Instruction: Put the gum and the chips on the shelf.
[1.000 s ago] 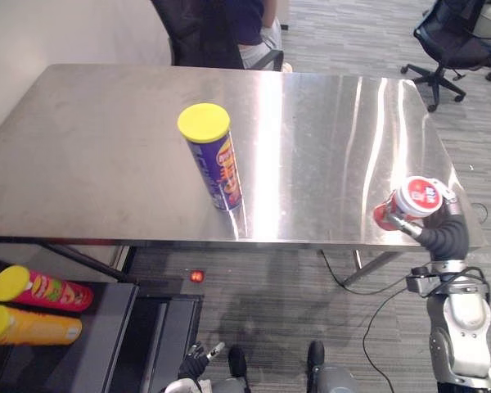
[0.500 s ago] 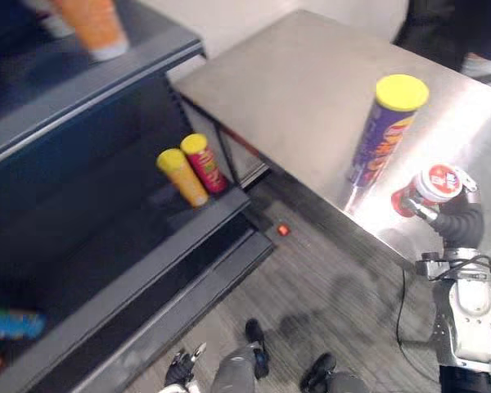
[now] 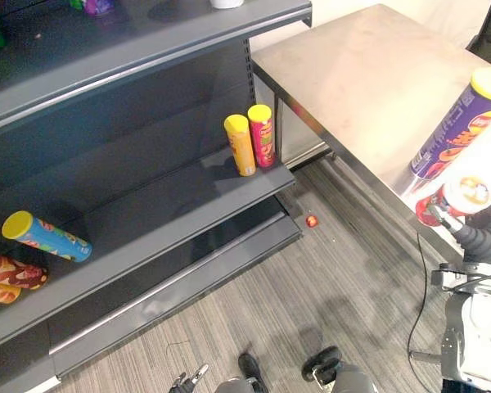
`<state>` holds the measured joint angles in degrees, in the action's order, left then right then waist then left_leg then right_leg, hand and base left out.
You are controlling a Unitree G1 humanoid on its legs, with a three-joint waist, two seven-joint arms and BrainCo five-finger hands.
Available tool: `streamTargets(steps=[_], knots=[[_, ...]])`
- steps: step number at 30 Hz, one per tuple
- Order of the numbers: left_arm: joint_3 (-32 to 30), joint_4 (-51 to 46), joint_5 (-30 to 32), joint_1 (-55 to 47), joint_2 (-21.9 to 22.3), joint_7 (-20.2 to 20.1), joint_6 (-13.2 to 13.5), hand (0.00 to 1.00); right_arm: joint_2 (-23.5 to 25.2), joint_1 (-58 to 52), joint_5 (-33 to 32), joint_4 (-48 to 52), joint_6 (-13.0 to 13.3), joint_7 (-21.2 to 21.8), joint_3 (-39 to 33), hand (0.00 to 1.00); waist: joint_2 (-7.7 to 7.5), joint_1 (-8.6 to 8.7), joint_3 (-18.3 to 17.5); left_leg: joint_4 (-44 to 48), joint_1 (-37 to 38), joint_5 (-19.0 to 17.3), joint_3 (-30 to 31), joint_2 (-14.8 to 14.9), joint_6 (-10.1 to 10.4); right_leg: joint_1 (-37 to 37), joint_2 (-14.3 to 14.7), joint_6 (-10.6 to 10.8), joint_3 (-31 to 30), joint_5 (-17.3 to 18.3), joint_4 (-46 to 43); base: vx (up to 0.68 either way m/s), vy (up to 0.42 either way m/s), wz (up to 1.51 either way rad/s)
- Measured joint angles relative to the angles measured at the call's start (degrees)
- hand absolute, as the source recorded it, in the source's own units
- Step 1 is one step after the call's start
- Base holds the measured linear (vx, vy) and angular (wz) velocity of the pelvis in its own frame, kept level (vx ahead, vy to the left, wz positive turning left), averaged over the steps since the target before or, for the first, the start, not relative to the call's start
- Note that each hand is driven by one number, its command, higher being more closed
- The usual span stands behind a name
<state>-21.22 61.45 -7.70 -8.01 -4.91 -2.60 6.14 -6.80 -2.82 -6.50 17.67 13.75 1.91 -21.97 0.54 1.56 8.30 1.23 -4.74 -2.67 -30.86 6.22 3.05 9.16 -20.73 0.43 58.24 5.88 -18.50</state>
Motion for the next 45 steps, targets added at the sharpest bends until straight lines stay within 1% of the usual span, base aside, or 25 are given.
streamTargets(steps=[3,13,17,19,21,22,23,24,25,26,27,28,29,31,32,33,34,35,36,37,38,39,42,44,45], knots=[[0.0,0.1,0.0,-0.1,-0.1,0.0,0.0,0.00,0.0,0.0,0.3,-0.4,-0.8,-0.1,0.1,1.00,-0.33,-0.14,0.2,-0.4,0.2,0.2,0.0,0.1,-0.2,-0.4,0.6,-0.2,0.1,-0.5,1.0,-0.05,0.030,0.01],[0.0,-0.1,-0.1,0.0,0.0,-0.4,0.1,0.00,0.0,-0.4,0.3,-0.7,-0.8,0.8,0.8,1.00,-0.73,-0.17,0.5,-2.2,1.8,0.6,-1.4,0.5,0.0,-0.4,2.0,-0.4,-1.6,-0.7,1.7,-0.01,0.001,-0.10],[0.1,-1.1,-1.0,0.7,-0.1,-0.5,0.7,0.00,-0.8,0.7,0.0,-2.9,-0.8,1.2,5.0,1.00,-2.06,-0.36,1.3,2.3,-1.8,-0.8,0.6,1.4,-0.5,-0.6,2.0,-0.3,0.6,-1.2,2.7,0.02,0.011,0.27],[0.3,-1.1,-1.1,1.3,0.0,-0.9,0.8,0.00,-2.1,1.3,-0.1,-3.2,-0.8,2.1,7.5,1.00,-2.26,-0.89,1.9,4.3,-3.1,-1.5,2.2,1.6,-0.7,-1.6,2.2,0.0,2.3,-2.1,3.9,0.03,0.065,0.46],[0.3,-1.0,-1.2,1.1,-0.1,-1.1,0.8,0.00,-2.8,3.0,-0.1,-3.2,-0.8,2.7,10.7,1.00,-2.37,-2.76,2.9,6.2,-3.2,-2.6,2.9,1.6,-1.5,-3.1,2.1,0.6,2.4,-3.4,4.8,-0.01,0.130,0.23],[0.3,-1.0,-2.8,1.1,-0.1,-1.1,0.8,0.00,-2.9,3.4,-0.1,-3.3,-0.8,3.0,11.9,1.00,-2.53,-3.74,3.1,6.5,-3.1,-3.3,3.5,1.1,-2.0,-3.8,1.6,1.2,2.4,-3.8,4.8,-0.04,0.159,0.27],[0.3,-1.0,-3.5,1.0,-0.1,-1.1,0.9,0.00,-2.9,3.6,-0.1,-3.3,-0.8,3.1,12.5,1.00,-2.57,-4.22,3.1,6.5,-3.2,-3.6,3.9,0.8,-2.1,-4.0,1.2,1.6,2.4,-4.1,4.7,-0.03,0.208,0.49],[0.3,-1.0,-3.6,0.9,-0.3,-1.1,0.9,0.00,-2.9,3.9,0.1,-3.4,-0.8,3.6,13.9,1.00,-2.68,-4.80,3.5,6.5,-3.2,-4.3,5.7,-0.2,-2.7,-4.6,-0.2,2.1,2.0,-4.5,3.2,0.00,0.203,0.53],[0.4,-1.0,-3.8,0.7,-0.3,-1.0,0.9,0.00,-2.9,3.9,0.3,-3.5,-0.8,3.7,14.4,1.00,-2.49,-5.19,3.8,6.1,-3.2,-4.6,7.2,-1.1,-3.1,-4.3,-1.6,1.3,-0.6,-5.0,0.4,0.00,0.220,0.71],[1.2,-1.2,-4.3,0.1,-0.2,-0.9,0.9,0.00,-2.9,3.9,0.5,-3.6,-0.8,3.8,14.6,1.00,-2.06,-5.03,3.9,5.9,-2.7,-4.9,8.9,-1.8,-3.6,-1.9,-3.5,-1.9,-8.0,-5.7,-4.8,0.05,0.257,0.68],[2.2,-1.3,-4.9,-0.4,-0.3,-0.8,1.0,0.00,-3.0,3.8,0.9,-3.9,-0.7,3.8,14.7,1.00,-1.18,-4.35,4.4,6.1,-2.5,-5.2,11.0,-1.9,-4.5,2.0,-3.9,-4.2,-17.8,-6.2,-9.8,0.07,0.220,0.92],[3.2,-1.2,-5.0,-0.7,-0.5,-0.2,1.0,0.00,-3.0,3.5,1.1,-4.4,-0.8,4.5,15.1,1.00,-0.27,-3.85,4.9,5.9,-2.4,-4.9,14.0,-1.4,-5.5,4.8,1.0,-0.1,-33.3,-2.8,-9.3,0.10,0.189,1.03],[3.4,-1.0,-5.1,-0.7,-1.4,0.1,1.1,0.00,-3.0,3.1,1.2,-4.5,-0.8,4.8,15.7,1.00,-0.24,-3.31,5.2,5.2,-1.9,-4.4,15.8,-1.7,-5.7,5.9,3.8,1.2,-40.5,-1.8,-8.1,0.10,0.107,1.11],[3.3,-0.8,-5.1,-0.6,-2.2,0.4,1.2,0.00,-3.0,2.6,1.4,-4.5,-0.7,5.0,17.4,1.00,-1.27,-3.05,5.4,4.0,-0.6,-3.4,19.3,-3.6,-5.4,6.4,6.6,2.0,-47.6,-2.0,-3.0,0.14,0.043,1.10],[3.3,-0.8,-5.1,-0.4,-2.3,0.4,1.2,0.00,-3.0,2.7,1.4,-4.5,-0.7,5.1,17.9,1.00,-1.81,-3.04,5.4,3.9,-0.2,-3.3,20.4,-3.9,-5.4,6.4,7.3,2.4,-48.2,-2.3,-1.4,0.15,-0.023,1.11],[3.4,-0.8,-5.1,0.0,-2.4,0.5,1.3,0.00,-3.0,2.8,1.4,-4.5,-0.7,5.6,18.8,1.00,-1.94,-3.02,5.5,3.9,0.1,-3.3,22.6,-4.4,-5.2,6.8,8.9,2.9,-49.7,-2.6,1.2,0.17,-0.063,1.21],[3.5,-0.7,-5.0,0.1,-2.5,0.5,1.4,0.00,-3.0,2.7,1.3,-4.5,-0.7,6.3,19.5,1.00,-2.18,-2.77,5.5,3.9,0.1,-3.3,25.5,-5.0,-4.9,7.3,10.5,3.6,-52.8,-3.0,3.6,0.18,-0.081,1.25],[3.5,-0.6,-5.0,0.2,-2.5,0.4,1.5,0.00,-3.0,2.6,1.3,-4.5,-0.7,6.7,19.7,1.00,-2.35,-2.59,5.5,4.0,0.1,-3.3,26.9,-5.3,-4.6,7.4,11.0,3.7,-54.7,-3.1,4.4,0.18,-0.111,1.37],[3.5,-0.1,-5.0,0.7,-2.6,0.4,1.6,0.00,-3.0,2.4,1.3,-4.2,-0.8,7.4,19.8,1.00,-2.94,-1.94,5.4,4.5,0.2,-3.8,29.1,-6.3,-3.7,7.1,10.9,4.9,-57.0,-4.8,5.8,0.18,-0.138,1.09],[3.5,0.3,-5.0,0.8,-2.6,0.4,1.5,0.00,-2.8,2.3,1.3,-4.0,-0.8,7.5,19.8,1.00,-3.53,-1.62,5.5,5.0,0.3,-4.2,30.2,-6.9,-3.1,6.6,10.4,5.0,-57.3,-7.0,6.6,0.18,-0.155,1.12],[3.3,0.9,-5.0,0.8,-2.2,0.4,1.5,0.00,-2.7,2.1,0.9,-3.6,-0.8,7.5,19.9,1.00,-3.72,-1.93,5.6,5.7,0.9,-5.0,31.2,-6.7,-1.9,4.9,10.3,6.6,-56.6,-5.9,7.1,0.19,-0.189,0.63],[3.3,1.7,-5.0,0.6,-1.6,0.2,1.5,0.00,-2.7,2.2,0.8,-2.8,-0.8,7.5,20.1,1.00,-2.92,-1.95,5.6,6.2,0.8,-5.4,31.4,-5.0,-0.8,3.3,11.7,6.3,-55.2,-5.9,9.1,0.18,-0.203,0.39],[2.5,2.2,-4.9,0.8,-0.7,-0.2,1.4,0.00,-2.6,0.7,-1.1,-0.5,-0.8,8.0,18.7,1.00,-2.51,-1.42,5.3,4.9,1.1,-5.8,32.2,-1.7,0.9,1.0,14.3,5.0,-51.6,-5.0,11.4,0.13,-0.193,0.27],[2.2,2.2,-4.9,0.9,-0.7,-0.2,1.4,0.00,-2.3,-0.7,-1.4,-0.2,-0.8,8.4,17.4,1.00,-2.43,-0.94,5.3,3.9,1.0,-5.2,33.3,-1.1,1.7,-0.1,14.6,4.4,-49.4,-4.6,12.0,0.08,-0.145,0.56],[2.2,2.2,-4.9,1.1,-0.7,-0.3,1.4,0.00,-2.2,-1.2,-1.4,-0.1,-0.8,8.5,16.3,1.00,-2.39,-0.13,5.3,2.7,0.9,-4.1,32.6,-0.5,2.0,-0.9,14.5,4.2,-47.4,-4.5,12.7,0.05,-0.071,0.77]])
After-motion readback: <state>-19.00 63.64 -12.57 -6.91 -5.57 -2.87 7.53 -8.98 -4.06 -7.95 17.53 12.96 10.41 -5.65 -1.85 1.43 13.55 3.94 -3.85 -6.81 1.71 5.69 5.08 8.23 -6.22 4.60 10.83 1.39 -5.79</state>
